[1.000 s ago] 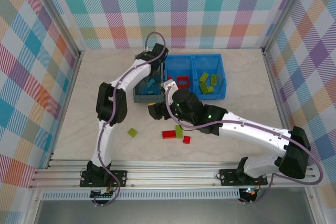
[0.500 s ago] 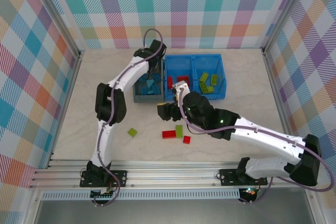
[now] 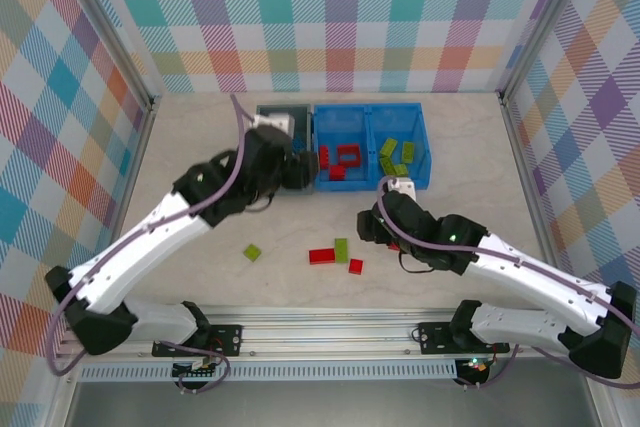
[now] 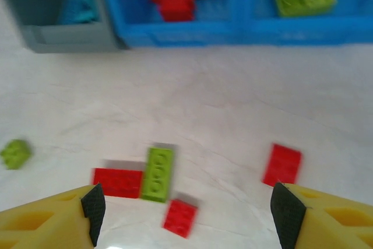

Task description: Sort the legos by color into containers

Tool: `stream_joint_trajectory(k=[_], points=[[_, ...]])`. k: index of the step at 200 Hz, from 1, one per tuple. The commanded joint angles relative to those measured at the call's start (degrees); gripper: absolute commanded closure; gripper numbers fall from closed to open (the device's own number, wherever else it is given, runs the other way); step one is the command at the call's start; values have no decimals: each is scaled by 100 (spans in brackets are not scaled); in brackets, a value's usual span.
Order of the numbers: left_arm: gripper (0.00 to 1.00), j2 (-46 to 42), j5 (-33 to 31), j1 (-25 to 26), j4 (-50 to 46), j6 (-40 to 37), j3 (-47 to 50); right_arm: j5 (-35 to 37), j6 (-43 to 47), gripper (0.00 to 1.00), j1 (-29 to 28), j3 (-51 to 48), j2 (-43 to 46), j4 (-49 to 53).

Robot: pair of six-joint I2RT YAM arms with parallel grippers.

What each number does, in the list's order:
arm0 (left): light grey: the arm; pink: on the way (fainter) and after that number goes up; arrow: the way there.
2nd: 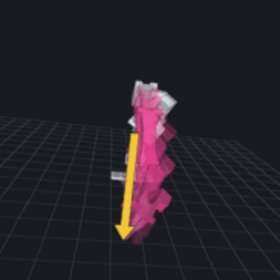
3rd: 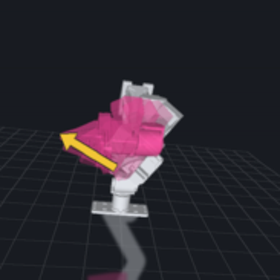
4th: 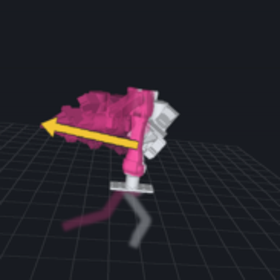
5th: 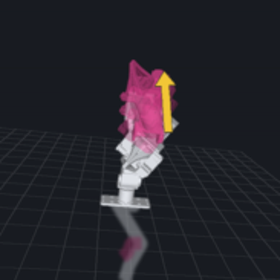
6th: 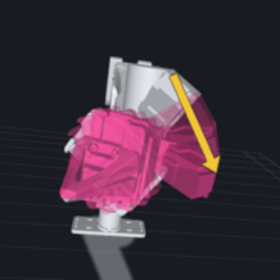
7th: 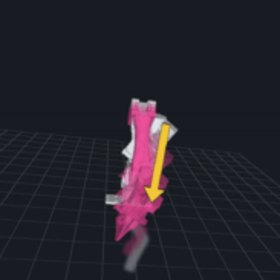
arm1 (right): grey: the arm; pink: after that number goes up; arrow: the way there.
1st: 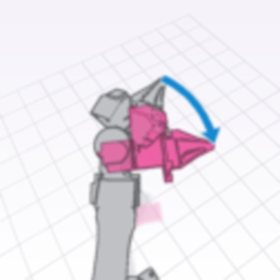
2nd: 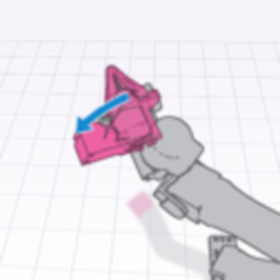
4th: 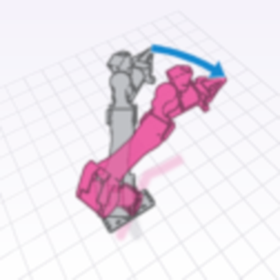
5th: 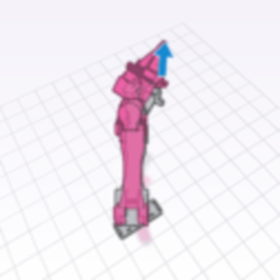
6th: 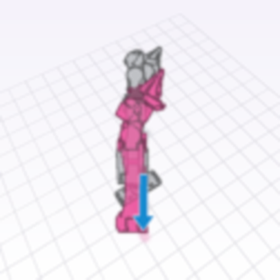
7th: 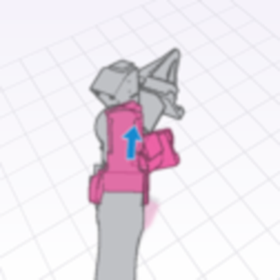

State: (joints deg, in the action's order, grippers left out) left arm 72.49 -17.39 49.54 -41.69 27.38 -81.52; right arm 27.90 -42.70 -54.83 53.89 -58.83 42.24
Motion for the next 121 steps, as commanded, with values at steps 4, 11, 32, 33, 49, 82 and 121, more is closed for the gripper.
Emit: stream_joint_trajectory(k=[4,11,32,33,49,82,121], points=[[35,-474,192,762,386,933,1064,-768,-303,21,752,-229,-199,570],[35,-670,-15,1047,461,1106,1302,-967,-223,21,967,-303,-264,494],[35,-976,-670,1863,685,1583,1936,-1339,-2,20,1374,-479,-468,158],[35,-984,-696,1913,696,1607,1963,-1348,7,20,1390,-486,-483,142],[35,-1125,-1432,2547,694,1925,2296,-1557,131,20,1518,-528,-697,-80],[35,-1544,-2730,3400,37,3283,2924,-1913,501,20,1110,-464,-1102,-721],[36,-1709,-4277,4443,-2457,6190,2925,-1893,1080,17,-69,125,-2043,-1255]])
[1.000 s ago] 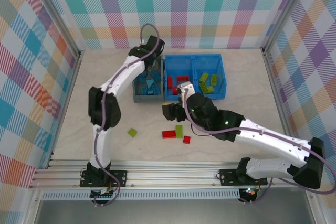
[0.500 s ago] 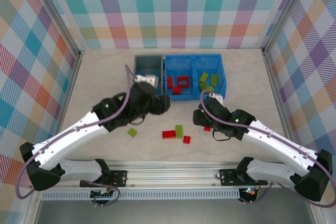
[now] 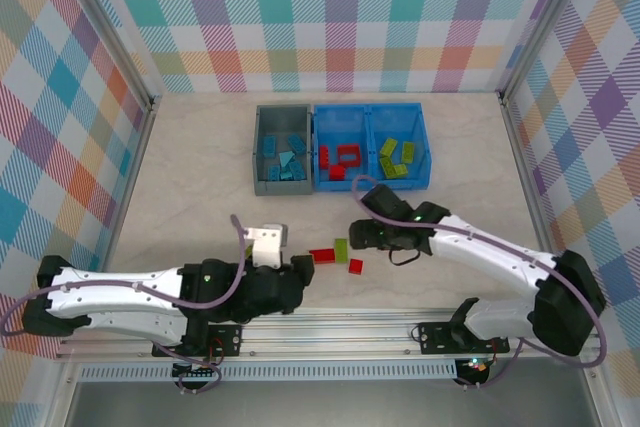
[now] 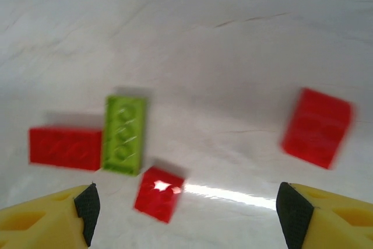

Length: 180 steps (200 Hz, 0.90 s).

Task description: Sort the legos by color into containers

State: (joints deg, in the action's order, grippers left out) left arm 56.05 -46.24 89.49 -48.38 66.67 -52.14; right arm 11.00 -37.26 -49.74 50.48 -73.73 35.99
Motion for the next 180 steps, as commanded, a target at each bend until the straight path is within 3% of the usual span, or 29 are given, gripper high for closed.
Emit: stream_joint_trajectory(k=[1,32,61,125,180], points=[[36,-62,-1407,460,-1837,2310,-14,-213,557,17,-606,482,-575,-660],[37,201,-1715,671,-2963,3476,-302,-722,1487,14,-1430,1283,-1716,-1344],[37,479,-1833,692,-4242,4741,-668,-1128,1937,13,-1564,1948,-2708,-1776],[37,226,-2060,692,-4482,5022,-746,-930,2101,13,-1610,3830,-4617,-1093],[37,-154,-2177,692,-3920,4451,-574,-705,2186,22,-1723,4853,-5486,-613]])
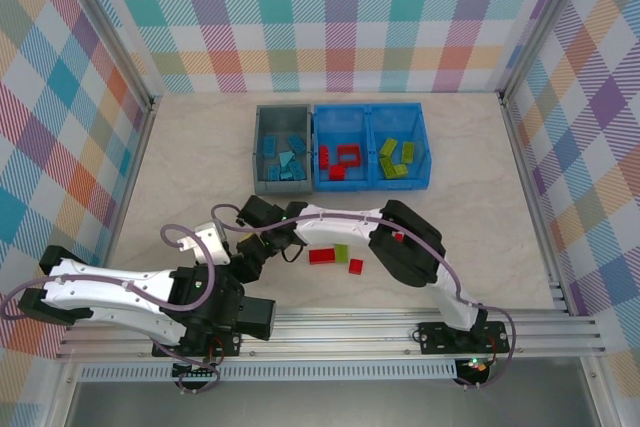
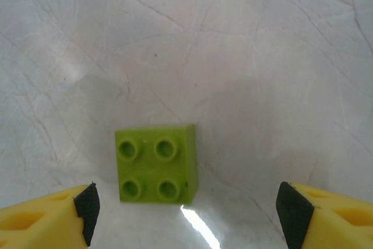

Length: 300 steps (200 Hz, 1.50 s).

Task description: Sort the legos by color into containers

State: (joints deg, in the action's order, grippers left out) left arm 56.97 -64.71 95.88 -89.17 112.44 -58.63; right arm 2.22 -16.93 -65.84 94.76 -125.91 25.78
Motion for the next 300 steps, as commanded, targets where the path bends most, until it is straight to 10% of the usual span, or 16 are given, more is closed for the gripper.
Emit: stream_joint_trajectory(k=[1,107,182,232,300], points=[[37,-256,-331,54,161,-126,78,183,154,23,-117,444,-281,427],[37,-510,-292,53,542,-451,352,906,118,65,-403,930,-666,810],[30,-600,-195,-42,3000,-3538,329,1633,-377,67,527,-1517,2834,496],[29,143,2656,-1656,5644,-6277,222,1585,-602,67,2704,-2526,4347,1061],[29,1886,5115,-3283,6882,-6853,-498,2358,-1289,68,4201,-875,2255,2218]])
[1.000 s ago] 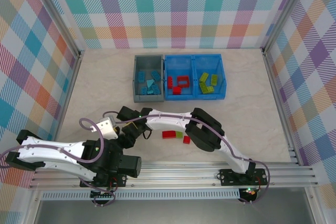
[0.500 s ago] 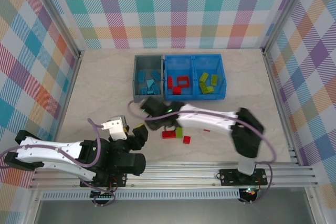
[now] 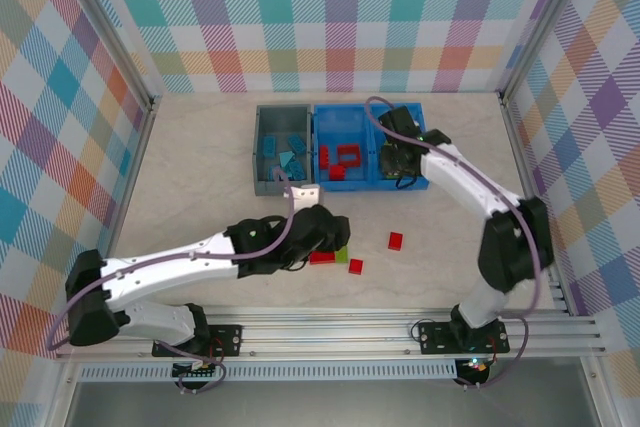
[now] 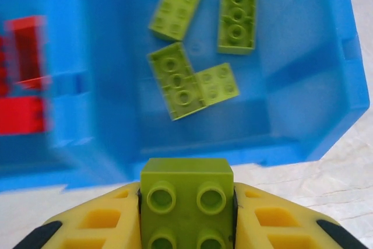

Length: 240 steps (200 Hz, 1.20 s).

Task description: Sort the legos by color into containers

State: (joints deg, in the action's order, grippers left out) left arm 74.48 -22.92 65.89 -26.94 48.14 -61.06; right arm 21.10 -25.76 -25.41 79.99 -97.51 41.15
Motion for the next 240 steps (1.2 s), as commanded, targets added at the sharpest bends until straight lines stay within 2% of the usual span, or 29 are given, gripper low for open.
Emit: stream_joint_trajectory(k=[1,48,91,112,141,164,199,219,240], points=[[29,140,941,-290,670,-421,-256,470,-406,68,157,603,-584,682],[29,216,1049,-453,838,-450,-273,1073,-480,67,275,1633,-1740,1206],[29,158,1035,-454,796,-454,-201,1384,-722,65,302,1869,-2183,1462],[29,129,1030,-454,778,-455,-196,1457,-822,57,300,1933,-2230,1570],[29,105,1011,-454,746,-439,-201,1461,-857,39,253,1984,-2195,1602],[29,94,992,-454,659,-468,-197,1468,-743,32,78,2037,-1960,1519],[29,185,991,-462,361,-626,-229,1454,-666,34,-314,2231,-1333,1498],[28,381,1147,-487,186,-691,-266,1463,-748,36,-511,2090,-630,1491],[28,629,1342,-498,104,-737,-319,1432,-747,36,-621,1500,455,1238]])
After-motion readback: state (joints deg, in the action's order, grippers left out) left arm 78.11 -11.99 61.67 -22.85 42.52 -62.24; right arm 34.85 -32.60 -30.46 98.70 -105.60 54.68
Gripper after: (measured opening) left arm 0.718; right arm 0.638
